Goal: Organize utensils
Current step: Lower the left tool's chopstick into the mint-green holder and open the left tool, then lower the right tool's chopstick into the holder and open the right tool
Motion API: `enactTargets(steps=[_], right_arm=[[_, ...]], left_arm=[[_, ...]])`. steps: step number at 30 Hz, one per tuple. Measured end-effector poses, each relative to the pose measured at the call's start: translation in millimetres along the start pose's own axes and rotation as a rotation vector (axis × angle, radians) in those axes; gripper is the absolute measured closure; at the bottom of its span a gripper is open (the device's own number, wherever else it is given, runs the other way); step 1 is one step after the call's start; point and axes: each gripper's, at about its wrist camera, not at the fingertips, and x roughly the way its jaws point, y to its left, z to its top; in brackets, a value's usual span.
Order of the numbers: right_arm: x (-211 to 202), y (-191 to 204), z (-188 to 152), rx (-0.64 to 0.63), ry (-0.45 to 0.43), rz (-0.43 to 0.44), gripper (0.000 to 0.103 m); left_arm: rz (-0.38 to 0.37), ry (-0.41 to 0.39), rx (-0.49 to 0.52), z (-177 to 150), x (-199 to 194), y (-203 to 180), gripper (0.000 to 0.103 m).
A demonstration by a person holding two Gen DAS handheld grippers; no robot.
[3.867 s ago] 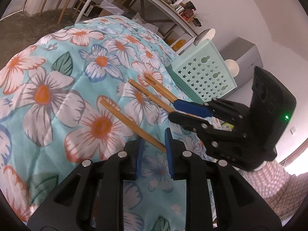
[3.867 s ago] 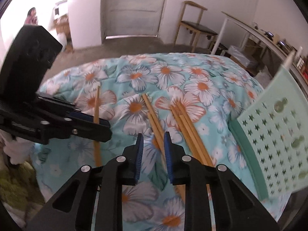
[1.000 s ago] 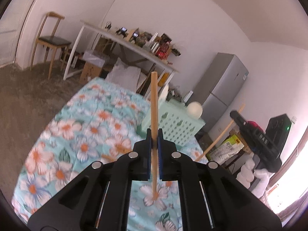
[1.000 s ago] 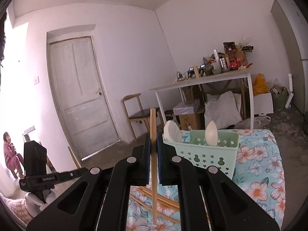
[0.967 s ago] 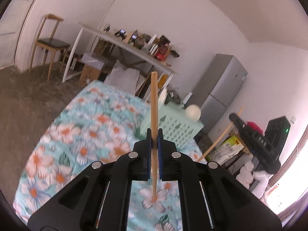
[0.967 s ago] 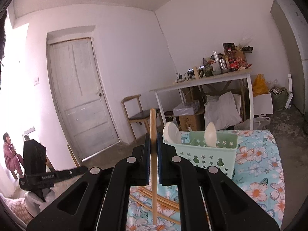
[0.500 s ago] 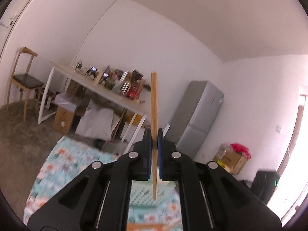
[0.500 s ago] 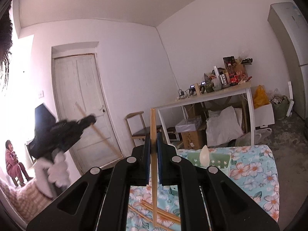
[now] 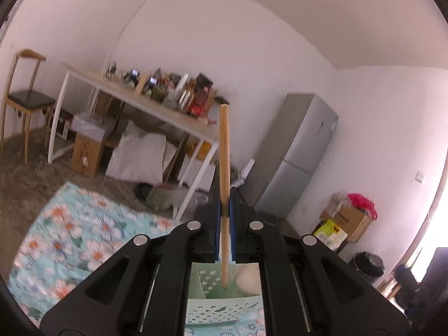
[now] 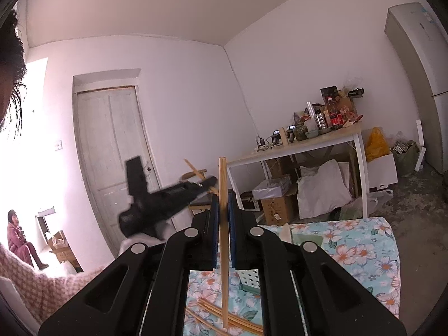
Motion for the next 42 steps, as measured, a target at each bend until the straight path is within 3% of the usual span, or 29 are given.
enactTargets(steps=[7, 9, 14, 20, 27, 32, 36, 42], right_arm=[[0, -2, 3, -0.012, 0.019, -0.028, 0.096], [0, -1, 4, -0.019, 0.024, -0.036, 0.096], [-1, 4, 9, -0.039, 0.025, -0.048, 0.096], [1, 13, 23, -0.077, 0.0, -0.064, 0.096], [20, 20, 54, -0.141, -0.041, -0.06, 0.096], [42, 24, 80, -0.177, -0.078, -0.05, 0.096], [69, 25, 93, -0.214, -0.089, -0.074, 0.096], [116, 26, 87, -0.282, -0.048, -0.129, 0.096]], left_arm=[[0.009, 0.083, -0.025, -25, 16, 13, 0.095], [0.01, 0.085, -0.024, -25, 13, 15, 0.088], [0.03, 0.068, -0.017, -23, -2, 15, 0.056], [0.074, 0.018, 0.025, -23, -44, 9, 0.039], [0.156, 0.058, 0.09, -54, -90, 15, 0.031], [0.285, 0.103, 0.126, -87, -112, 27, 0.02], [0.377, 0.134, 0.103, -108, -128, 47, 0.018], [0.375, 0.182, 0.054, -121, -142, 64, 0.017]])
